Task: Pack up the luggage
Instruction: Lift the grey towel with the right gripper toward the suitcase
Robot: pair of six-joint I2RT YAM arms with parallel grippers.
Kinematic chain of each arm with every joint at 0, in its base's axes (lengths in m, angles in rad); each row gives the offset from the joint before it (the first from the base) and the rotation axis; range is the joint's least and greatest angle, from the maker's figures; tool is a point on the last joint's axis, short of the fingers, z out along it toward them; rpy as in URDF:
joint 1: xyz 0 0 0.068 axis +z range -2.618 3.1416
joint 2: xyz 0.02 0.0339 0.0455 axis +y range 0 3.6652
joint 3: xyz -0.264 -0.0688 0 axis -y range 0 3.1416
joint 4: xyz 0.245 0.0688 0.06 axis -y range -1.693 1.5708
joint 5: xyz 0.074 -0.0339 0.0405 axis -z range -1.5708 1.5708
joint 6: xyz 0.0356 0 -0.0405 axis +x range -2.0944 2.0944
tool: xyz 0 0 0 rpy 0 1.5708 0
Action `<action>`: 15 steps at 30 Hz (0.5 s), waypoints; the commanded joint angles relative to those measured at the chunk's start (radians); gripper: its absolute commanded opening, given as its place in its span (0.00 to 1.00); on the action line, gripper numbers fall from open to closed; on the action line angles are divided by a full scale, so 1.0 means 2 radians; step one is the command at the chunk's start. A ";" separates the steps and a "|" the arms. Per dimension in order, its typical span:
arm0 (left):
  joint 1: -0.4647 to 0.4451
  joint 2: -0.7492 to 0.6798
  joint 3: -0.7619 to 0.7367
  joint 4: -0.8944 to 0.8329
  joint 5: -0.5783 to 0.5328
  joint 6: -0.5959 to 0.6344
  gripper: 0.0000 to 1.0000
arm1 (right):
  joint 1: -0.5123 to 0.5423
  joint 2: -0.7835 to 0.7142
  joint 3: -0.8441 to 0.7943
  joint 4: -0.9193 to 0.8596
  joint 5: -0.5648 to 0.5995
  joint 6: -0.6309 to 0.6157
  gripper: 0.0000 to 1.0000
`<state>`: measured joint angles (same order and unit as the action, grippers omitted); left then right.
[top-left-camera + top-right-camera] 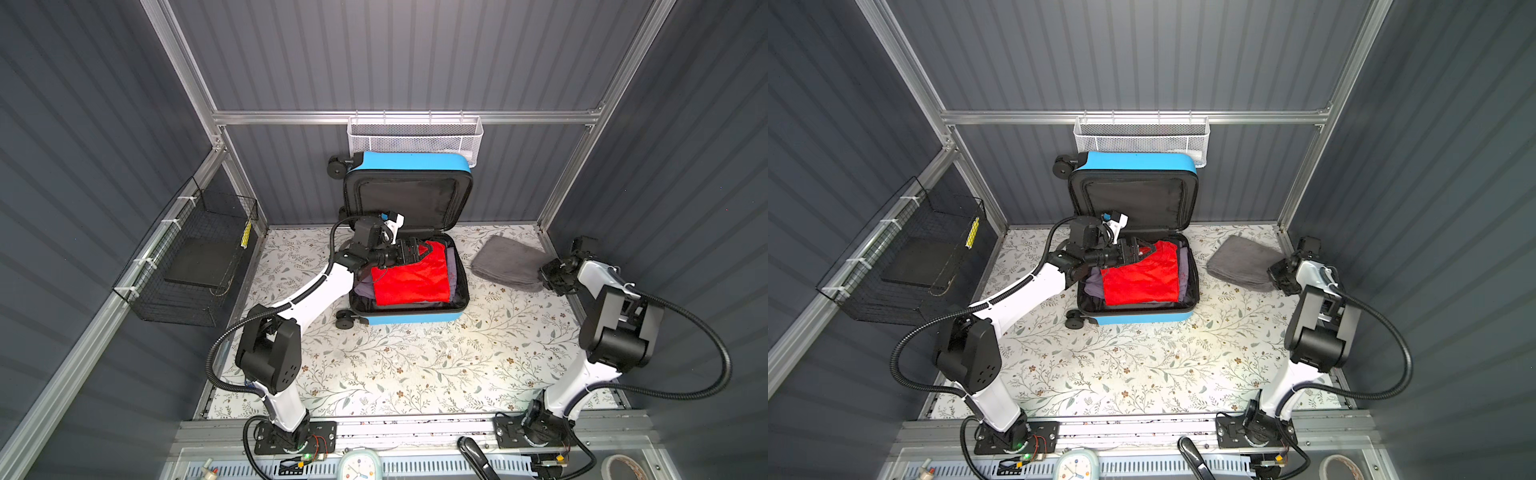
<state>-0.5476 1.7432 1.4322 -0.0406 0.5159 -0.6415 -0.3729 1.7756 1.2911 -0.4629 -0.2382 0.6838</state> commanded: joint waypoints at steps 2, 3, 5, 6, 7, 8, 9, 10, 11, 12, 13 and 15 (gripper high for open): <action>-0.005 -0.014 -0.004 0.014 -0.004 -0.034 1.00 | 0.021 -0.089 -0.020 0.022 -0.013 -0.004 0.00; -0.006 -0.013 -0.004 0.017 -0.002 -0.042 1.00 | 0.024 -0.105 -0.022 0.020 -0.011 -0.006 0.00; -0.007 -0.009 -0.023 0.031 0.007 -0.064 1.00 | 0.026 -0.138 -0.022 0.015 -0.018 -0.007 0.00; -0.008 -0.008 -0.026 0.042 0.010 -0.077 1.00 | 0.026 -0.150 -0.020 0.012 -0.022 -0.007 0.00; -0.009 -0.007 -0.029 0.055 0.015 -0.090 1.00 | 0.026 -0.164 -0.018 0.009 -0.027 -0.007 0.00; -0.010 -0.004 -0.030 0.065 0.018 -0.101 1.00 | 0.026 -0.177 -0.015 0.006 -0.033 -0.008 0.00; -0.011 -0.003 -0.030 0.070 0.019 -0.113 1.00 | 0.026 -0.186 -0.010 0.002 -0.039 -0.009 0.00; -0.013 0.000 -0.029 0.078 0.022 -0.124 1.00 | 0.026 -0.197 -0.004 -0.003 -0.043 -0.008 0.00; -0.016 0.004 -0.028 0.086 0.026 -0.133 1.00 | 0.026 -0.208 0.002 -0.006 -0.067 -0.008 0.00; -0.019 0.007 -0.025 0.090 0.028 -0.143 1.00 | 0.026 -0.216 0.006 -0.008 -0.073 -0.006 0.00; -0.023 0.012 -0.023 0.093 0.031 -0.150 1.00 | 0.026 -0.225 0.013 -0.010 -0.083 -0.003 0.00; -0.031 0.018 -0.019 0.106 0.033 -0.165 1.00 | 0.026 -0.242 0.026 -0.016 -0.100 0.000 0.00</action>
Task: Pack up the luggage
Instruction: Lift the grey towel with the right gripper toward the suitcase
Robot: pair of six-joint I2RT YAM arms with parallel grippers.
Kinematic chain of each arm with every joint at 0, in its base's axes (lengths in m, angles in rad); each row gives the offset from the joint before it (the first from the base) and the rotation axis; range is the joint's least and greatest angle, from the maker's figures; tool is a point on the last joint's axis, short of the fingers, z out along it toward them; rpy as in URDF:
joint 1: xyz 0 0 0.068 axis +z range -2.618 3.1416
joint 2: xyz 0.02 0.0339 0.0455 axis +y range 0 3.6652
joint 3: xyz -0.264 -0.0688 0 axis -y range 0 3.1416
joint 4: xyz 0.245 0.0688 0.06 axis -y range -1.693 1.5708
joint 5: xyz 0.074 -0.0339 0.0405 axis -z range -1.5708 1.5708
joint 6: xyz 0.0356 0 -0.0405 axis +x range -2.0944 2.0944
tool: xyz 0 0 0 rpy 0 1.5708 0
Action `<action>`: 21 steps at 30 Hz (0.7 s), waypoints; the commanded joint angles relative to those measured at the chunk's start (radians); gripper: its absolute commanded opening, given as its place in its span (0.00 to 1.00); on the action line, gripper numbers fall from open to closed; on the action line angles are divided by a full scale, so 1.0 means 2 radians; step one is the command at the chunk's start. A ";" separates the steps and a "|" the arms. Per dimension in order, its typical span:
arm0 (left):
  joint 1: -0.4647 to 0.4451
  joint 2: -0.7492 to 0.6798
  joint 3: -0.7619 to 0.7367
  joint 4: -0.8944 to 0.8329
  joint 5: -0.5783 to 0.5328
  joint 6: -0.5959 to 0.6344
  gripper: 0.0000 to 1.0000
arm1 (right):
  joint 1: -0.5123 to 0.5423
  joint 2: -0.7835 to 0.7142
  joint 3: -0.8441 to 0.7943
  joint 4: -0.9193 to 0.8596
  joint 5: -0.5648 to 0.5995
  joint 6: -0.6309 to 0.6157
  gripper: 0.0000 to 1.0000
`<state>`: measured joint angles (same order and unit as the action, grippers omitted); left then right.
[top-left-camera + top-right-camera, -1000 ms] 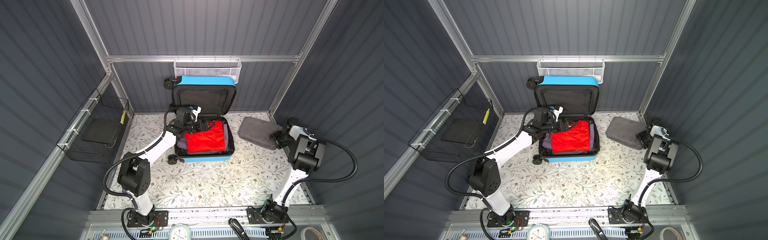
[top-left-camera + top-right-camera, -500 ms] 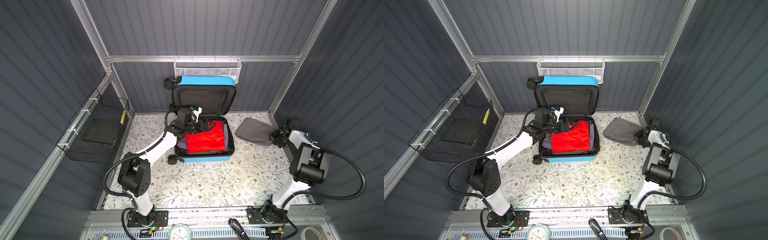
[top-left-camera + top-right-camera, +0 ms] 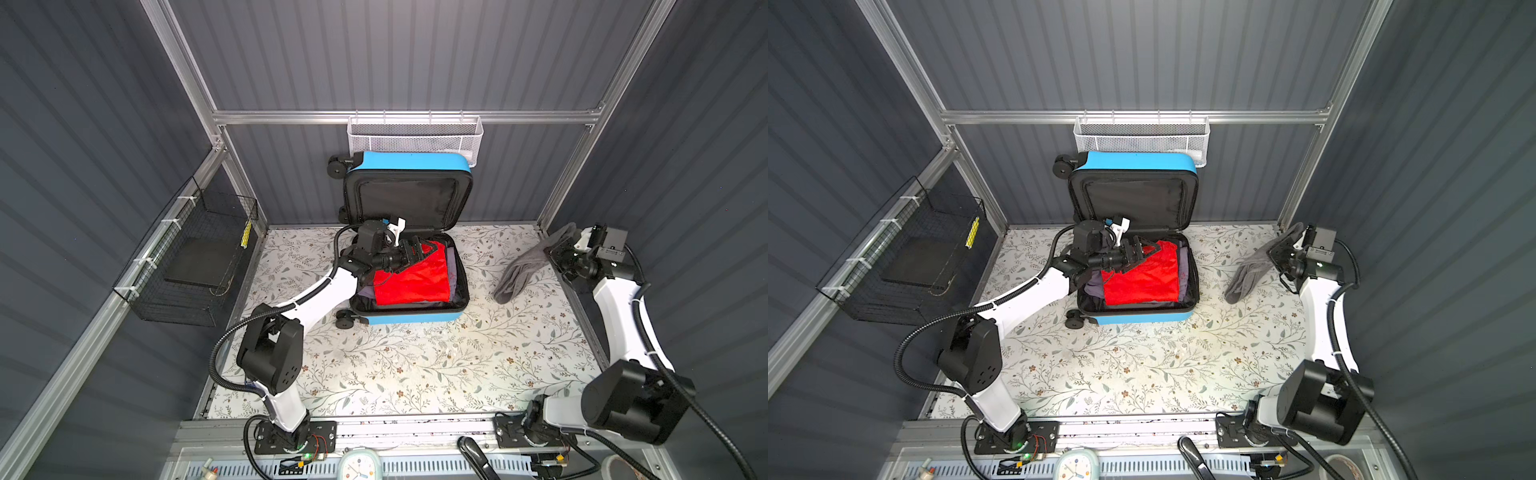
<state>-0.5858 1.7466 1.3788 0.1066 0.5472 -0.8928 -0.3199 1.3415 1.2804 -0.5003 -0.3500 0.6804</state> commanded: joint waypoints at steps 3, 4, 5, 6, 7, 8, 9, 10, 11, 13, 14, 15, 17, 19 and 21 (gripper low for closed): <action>-0.023 0.028 0.008 0.064 0.021 -0.073 1.00 | 0.000 -0.046 0.047 0.006 -0.084 0.019 0.00; -0.027 0.033 0.005 0.082 0.023 -0.089 1.00 | 0.002 -0.051 0.052 0.009 -0.098 0.026 0.00; -0.030 0.036 0.003 0.097 0.022 -0.102 1.00 | 0.003 -0.058 0.057 0.012 -0.110 0.034 0.00; -0.033 0.040 0.002 0.110 0.022 -0.114 1.00 | 0.003 -0.063 0.059 0.017 -0.118 0.040 0.00; -0.036 0.045 0.003 0.123 0.023 -0.128 1.00 | 0.004 -0.069 0.061 0.023 -0.128 0.049 0.00; -0.040 0.050 0.002 0.137 0.021 -0.141 1.00 | 0.005 -0.074 0.062 0.034 -0.139 0.060 0.00; -0.043 0.054 0.002 0.150 0.021 -0.155 1.00 | 0.005 -0.079 0.062 0.044 -0.147 0.071 0.00; -0.045 0.060 0.002 0.167 0.020 -0.173 1.00 | 0.006 -0.084 0.060 0.053 -0.156 0.084 0.00; -0.047 0.065 0.000 0.189 0.018 -0.195 1.00 | 0.007 -0.088 0.058 0.079 -0.166 0.097 0.00; -0.051 0.075 -0.003 0.237 0.013 -0.239 1.00 | 0.007 -0.094 0.052 0.114 -0.180 0.128 0.00; -0.054 0.078 -0.002 0.255 0.009 -0.260 1.00 | 0.008 -0.097 0.050 0.129 -0.185 0.138 0.00; -0.057 0.083 -0.003 0.273 0.004 -0.282 1.00 | 0.009 -0.098 0.049 0.142 -0.189 0.149 0.00; -0.060 0.090 -0.005 0.308 -0.006 -0.335 1.00 | 0.011 -0.101 0.046 0.167 -0.193 0.170 0.00; -0.065 0.101 -0.012 0.345 -0.020 -0.386 1.00 | 0.012 -0.103 0.043 0.188 -0.195 0.187 0.00; -0.071 0.112 -0.014 0.380 -0.030 -0.423 1.00 | 0.014 -0.105 0.041 0.205 -0.195 0.203 0.00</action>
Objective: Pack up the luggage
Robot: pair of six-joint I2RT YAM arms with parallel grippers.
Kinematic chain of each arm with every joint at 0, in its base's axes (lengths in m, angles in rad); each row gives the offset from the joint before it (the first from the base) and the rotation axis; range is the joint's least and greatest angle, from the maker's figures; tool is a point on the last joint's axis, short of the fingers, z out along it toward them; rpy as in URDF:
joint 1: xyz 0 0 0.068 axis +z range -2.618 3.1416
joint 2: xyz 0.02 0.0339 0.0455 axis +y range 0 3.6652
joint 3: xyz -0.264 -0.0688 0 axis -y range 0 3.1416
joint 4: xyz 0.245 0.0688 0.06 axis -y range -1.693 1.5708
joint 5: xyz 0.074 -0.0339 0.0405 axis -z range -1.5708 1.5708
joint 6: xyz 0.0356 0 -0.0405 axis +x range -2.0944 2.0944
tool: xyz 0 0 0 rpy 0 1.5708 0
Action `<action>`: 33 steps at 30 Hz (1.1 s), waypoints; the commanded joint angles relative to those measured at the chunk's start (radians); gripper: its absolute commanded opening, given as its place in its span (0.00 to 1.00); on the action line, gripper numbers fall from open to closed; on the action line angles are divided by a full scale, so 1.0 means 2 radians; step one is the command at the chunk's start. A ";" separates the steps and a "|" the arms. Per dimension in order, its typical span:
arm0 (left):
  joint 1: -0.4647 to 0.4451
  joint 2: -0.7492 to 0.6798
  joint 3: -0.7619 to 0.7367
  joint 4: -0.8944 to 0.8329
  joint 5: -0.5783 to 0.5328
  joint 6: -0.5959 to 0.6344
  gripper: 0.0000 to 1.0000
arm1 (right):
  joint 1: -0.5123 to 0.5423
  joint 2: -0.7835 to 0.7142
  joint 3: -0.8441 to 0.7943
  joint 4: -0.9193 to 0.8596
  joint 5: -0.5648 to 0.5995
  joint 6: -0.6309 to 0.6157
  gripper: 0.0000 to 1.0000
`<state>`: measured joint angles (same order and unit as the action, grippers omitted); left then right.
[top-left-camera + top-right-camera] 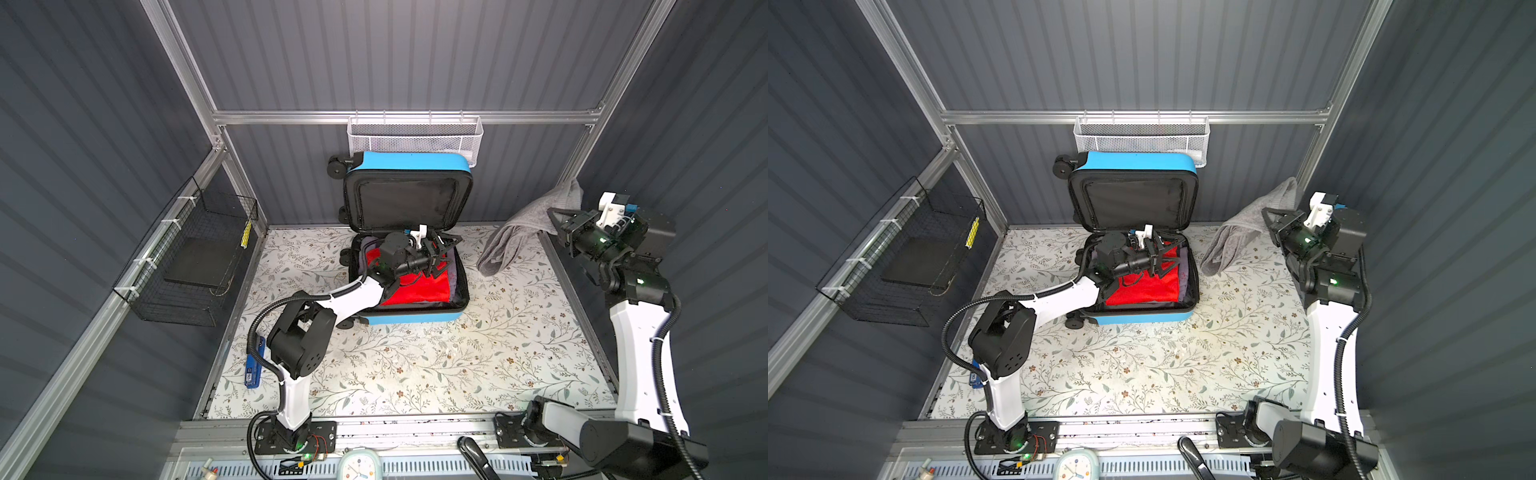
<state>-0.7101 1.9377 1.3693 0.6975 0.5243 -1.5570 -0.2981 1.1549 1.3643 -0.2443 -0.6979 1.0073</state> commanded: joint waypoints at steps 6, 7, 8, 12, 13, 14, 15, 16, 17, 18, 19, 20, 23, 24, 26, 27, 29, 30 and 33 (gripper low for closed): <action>-0.032 0.048 0.004 0.136 -0.039 -0.159 1.00 | 0.008 -0.014 -0.005 0.106 -0.018 0.063 0.00; -0.036 0.055 0.008 0.146 -0.042 -0.171 1.00 | 0.010 -0.014 -0.007 0.110 -0.017 0.067 0.00; -0.040 0.060 0.011 0.155 -0.045 -0.179 1.00 | 0.010 -0.014 -0.009 0.116 -0.015 0.070 0.00; -0.055 0.085 0.018 0.195 -0.063 -0.217 1.00 | 0.019 -0.014 -0.014 0.127 -0.010 0.076 0.00; -0.057 0.092 0.036 0.209 -0.070 -0.229 1.00 | 0.021 -0.013 -0.015 0.129 -0.009 0.076 0.00; -0.060 0.097 0.040 0.220 -0.075 -0.237 1.00 | 0.023 -0.013 -0.016 0.130 -0.008 0.076 0.00; -0.061 0.103 0.044 0.230 -0.081 -0.245 1.00 | 0.025 -0.013 -0.018 0.132 -0.007 0.076 0.00; -0.063 0.109 0.050 0.238 -0.087 -0.250 1.00 | 0.026 -0.013 -0.021 0.133 -0.006 0.076 0.00; -0.064 0.112 0.055 0.243 -0.092 -0.254 1.00 | 0.028 -0.013 -0.023 0.134 -0.005 0.076 0.00; -0.065 0.116 0.059 0.249 -0.093 -0.258 1.00 | 0.029 -0.013 -0.026 0.135 -0.005 0.076 0.00; -0.065 0.120 0.065 0.254 -0.093 -0.262 1.00 | 0.030 -0.014 -0.030 0.136 -0.005 0.076 0.00; -0.066 0.124 0.069 0.259 -0.111 -0.266 1.00 | 0.030 -0.014 -0.033 0.137 -0.005 0.076 0.00; -0.066 0.132 0.081 0.269 -0.120 -0.272 1.00 | 0.032 -0.014 -0.041 0.140 -0.004 0.076 0.00; -0.067 0.133 0.083 0.270 -0.121 -0.273 1.00 | 0.032 -0.014 -0.043 0.141 -0.004 0.076 0.00; -0.067 0.136 0.082 0.273 -0.125 -0.272 0.97 | 0.032 -0.014 -0.044 0.141 -0.004 0.076 0.00; -0.067 0.137 0.080 0.278 -0.130 -0.273 0.94 | 0.032 -0.014 -0.044 0.141 -0.004 0.076 0.00; -0.067 0.138 0.073 0.288 -0.137 -0.276 0.82 | 0.032 -0.013 -0.044 0.141 -0.004 0.076 0.00; -0.068 0.139 0.068 0.296 -0.143 -0.277 0.68 | 0.032 -0.013 -0.043 0.140 -0.004 0.075 0.00; -0.063 0.136 0.057 0.309 -0.154 -0.277 0.28 | 0.032 -0.012 -0.044 0.138 -0.008 0.074 0.00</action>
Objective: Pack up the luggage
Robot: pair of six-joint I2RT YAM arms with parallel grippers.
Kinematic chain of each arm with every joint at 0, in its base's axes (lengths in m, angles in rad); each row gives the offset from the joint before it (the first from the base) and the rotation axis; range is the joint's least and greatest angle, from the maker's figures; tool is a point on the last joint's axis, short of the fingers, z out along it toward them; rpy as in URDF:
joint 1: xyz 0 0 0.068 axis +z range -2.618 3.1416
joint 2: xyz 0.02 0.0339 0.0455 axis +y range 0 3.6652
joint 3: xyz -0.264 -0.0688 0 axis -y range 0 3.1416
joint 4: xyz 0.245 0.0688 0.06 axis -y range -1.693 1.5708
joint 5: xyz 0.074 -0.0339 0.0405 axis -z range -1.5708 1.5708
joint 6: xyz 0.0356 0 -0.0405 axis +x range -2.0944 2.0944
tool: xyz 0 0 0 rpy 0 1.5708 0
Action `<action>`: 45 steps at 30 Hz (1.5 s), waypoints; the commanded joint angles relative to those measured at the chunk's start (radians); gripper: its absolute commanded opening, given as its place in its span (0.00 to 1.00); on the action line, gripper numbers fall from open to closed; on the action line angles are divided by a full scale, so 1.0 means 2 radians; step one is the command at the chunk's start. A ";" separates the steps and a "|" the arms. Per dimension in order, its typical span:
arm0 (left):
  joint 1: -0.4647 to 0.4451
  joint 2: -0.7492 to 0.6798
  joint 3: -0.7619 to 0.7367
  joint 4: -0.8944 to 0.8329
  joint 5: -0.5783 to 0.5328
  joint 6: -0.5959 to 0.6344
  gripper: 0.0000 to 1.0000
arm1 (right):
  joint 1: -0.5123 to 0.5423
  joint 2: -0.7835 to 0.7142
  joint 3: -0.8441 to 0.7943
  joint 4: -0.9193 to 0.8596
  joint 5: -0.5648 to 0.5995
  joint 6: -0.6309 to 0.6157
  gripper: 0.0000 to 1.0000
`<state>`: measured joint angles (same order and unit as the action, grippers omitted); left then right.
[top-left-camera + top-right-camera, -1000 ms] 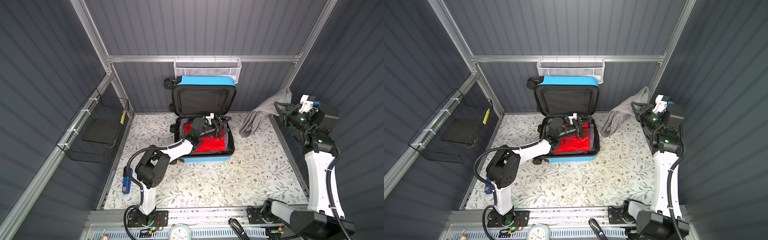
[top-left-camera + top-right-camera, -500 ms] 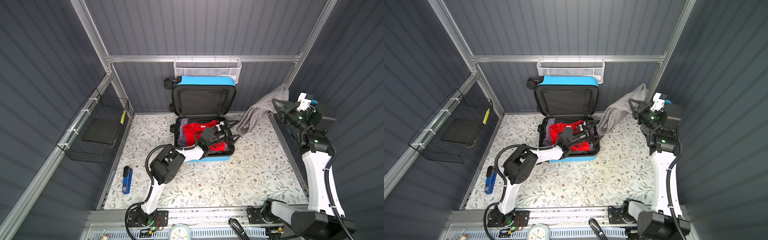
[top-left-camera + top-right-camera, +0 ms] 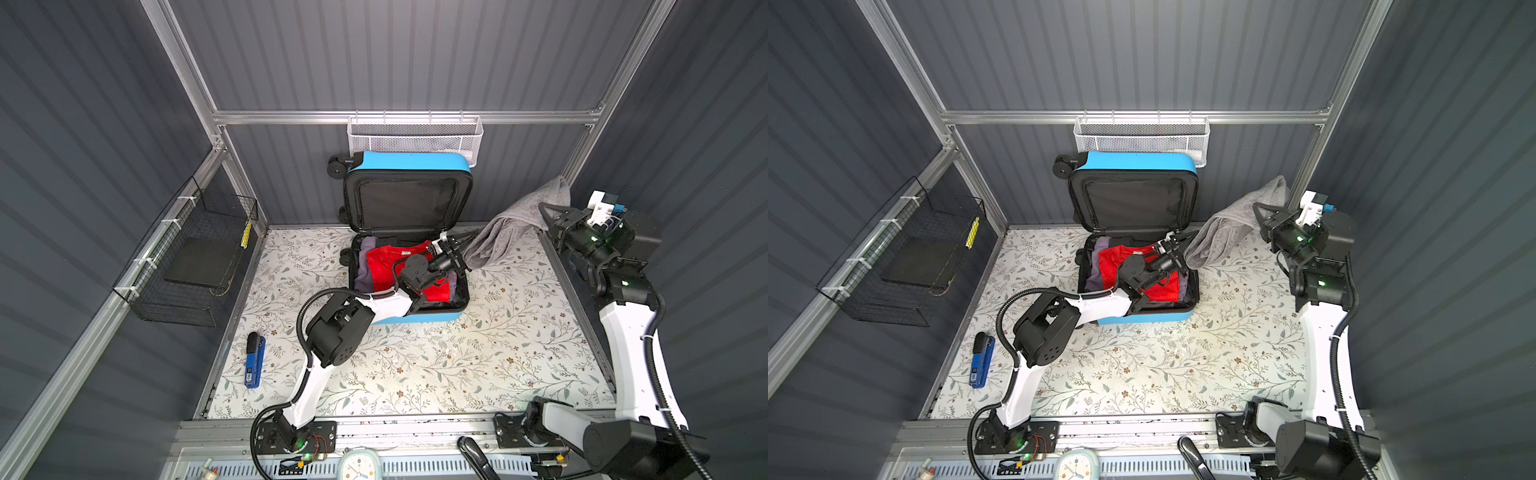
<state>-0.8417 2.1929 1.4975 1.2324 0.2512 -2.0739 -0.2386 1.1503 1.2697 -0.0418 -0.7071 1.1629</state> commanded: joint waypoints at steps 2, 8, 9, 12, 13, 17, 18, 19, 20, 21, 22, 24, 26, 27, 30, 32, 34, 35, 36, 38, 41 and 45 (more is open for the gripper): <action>0.011 0.003 -0.017 0.045 -0.017 -0.015 0.11 | 0.002 -0.009 0.001 0.038 -0.010 -0.003 0.00; 0.073 -0.062 -0.088 0.012 0.023 0.048 0.00 | 0.003 -0.009 -0.027 0.036 -0.037 -0.005 0.00; 0.086 -0.078 -0.100 -0.002 0.035 0.062 0.00 | 0.005 -0.008 -0.033 0.035 -0.043 -0.008 0.00; 0.125 -0.120 -0.129 -0.041 0.080 0.099 0.00 | 0.020 0.001 -0.044 0.022 -0.054 -0.027 0.00; 0.137 -0.133 -0.137 -0.055 0.094 0.113 0.00 | 0.029 0.007 -0.044 0.013 -0.054 -0.041 0.00; 0.185 -0.180 -0.151 -0.134 0.151 0.182 0.00 | 0.071 0.039 -0.044 0.004 -0.057 -0.068 0.00; 0.197 -0.190 -0.150 -0.165 0.166 0.207 0.00 | 0.083 0.049 -0.044 0.006 -0.054 -0.073 0.00; 0.210 -0.200 -0.145 -0.196 0.181 0.236 0.00 | 0.094 0.061 -0.041 0.009 -0.053 -0.079 0.00; 0.220 -0.207 -0.140 -0.223 0.194 0.262 0.00 | 0.104 0.071 -0.038 0.011 -0.051 -0.082 0.00; 0.233 -0.214 -0.132 -0.260 0.208 0.299 0.00 | 0.114 0.084 -0.036 0.019 -0.050 -0.085 0.00; 0.244 -0.220 -0.124 -0.290 0.219 0.330 0.00 | 0.123 0.098 -0.033 0.027 -0.048 -0.089 0.00; 0.260 -0.230 -0.100 -0.363 0.234 0.399 0.00 | 0.138 0.123 -0.025 0.040 -0.046 -0.098 0.00; 0.270 -0.234 -0.070 -0.439 0.235 0.468 0.00 | 0.148 0.149 -0.012 0.055 -0.044 -0.102 0.00; 0.275 -0.232 -0.053 -0.470 0.236 0.497 0.00 | 0.152 0.163 -0.006 0.062 -0.043 -0.103 0.00; 0.287 -0.217 -0.010 -0.503 0.242 0.532 0.00 | 0.162 0.197 0.017 0.072 -0.039 -0.111 0.00; 0.294 -0.205 0.001 -0.504 0.248 0.536 0.00 | 0.166 0.218 0.030 0.080 -0.039 -0.115 0.00; 0.299 -0.198 0.007 -0.500 0.255 0.535 0.00 | 0.170 0.235 0.042 0.085 -0.045 -0.119 0.00; 0.299 -0.197 0.006 -0.500 0.256 0.536 0.00 | 0.173 0.242 0.044 0.083 -0.048 -0.125 0.00; 0.300 -0.198 0.000 -0.500 0.258 0.538 0.00 | 0.174 0.247 0.044 0.078 -0.049 -0.132 0.00; 0.299 -0.203 -0.023 -0.490 0.260 0.538 0.00 | 0.176 0.252 0.034 0.071 -0.048 -0.147 0.00; 0.299 -0.214 -0.091 -0.471 0.257 0.545 0.00 | 0.177 0.257 0.003 0.066 -0.049 -0.169 0.00; 0.299 -0.217 -0.164 -0.441 0.259 0.551 0.00 | 0.177 0.262 -0.057 0.066 -0.049 -0.186 0.00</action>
<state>-0.2661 1.7718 1.2381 0.3077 0.7498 -1.0187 0.1310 1.6608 1.2251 0.0841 -0.8238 0.8555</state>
